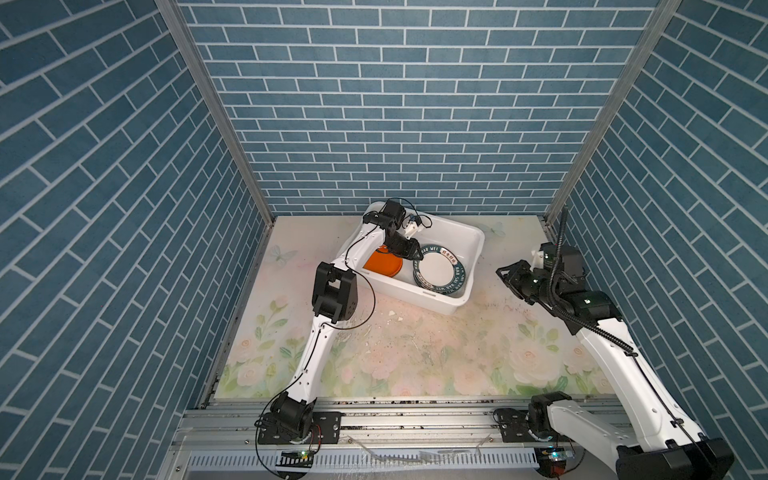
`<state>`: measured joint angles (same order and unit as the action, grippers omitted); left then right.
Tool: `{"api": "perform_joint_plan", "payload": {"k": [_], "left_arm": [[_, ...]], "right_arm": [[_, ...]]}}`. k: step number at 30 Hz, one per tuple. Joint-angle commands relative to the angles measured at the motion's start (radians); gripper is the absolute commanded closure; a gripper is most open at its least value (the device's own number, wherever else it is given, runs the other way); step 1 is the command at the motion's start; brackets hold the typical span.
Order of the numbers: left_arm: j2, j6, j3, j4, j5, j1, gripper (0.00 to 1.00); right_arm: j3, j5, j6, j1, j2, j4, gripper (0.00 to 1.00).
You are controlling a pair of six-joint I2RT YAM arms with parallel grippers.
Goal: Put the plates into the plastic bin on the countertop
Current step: 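Stand the plate upright against the other green-rimmed plates and open the left gripper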
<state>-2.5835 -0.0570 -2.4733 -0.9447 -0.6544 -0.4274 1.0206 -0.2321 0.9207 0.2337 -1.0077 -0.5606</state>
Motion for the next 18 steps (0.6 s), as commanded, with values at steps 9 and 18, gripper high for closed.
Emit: {"api": "perform_joint_plan", "payload": {"k": [9, 18], "left_arm": [[-0.046, -0.014, 0.014, -0.014, -0.005, -0.025, 0.6], [-0.049, -0.015, 0.013, -0.016, -0.001, -0.027, 0.53]], "right_arm": [[-0.026, 0.0, 0.038, -0.007, 0.035, -0.008, 0.73], [-0.027, 0.002, 0.04, -0.007, 0.035, -0.008, 0.73]]}}
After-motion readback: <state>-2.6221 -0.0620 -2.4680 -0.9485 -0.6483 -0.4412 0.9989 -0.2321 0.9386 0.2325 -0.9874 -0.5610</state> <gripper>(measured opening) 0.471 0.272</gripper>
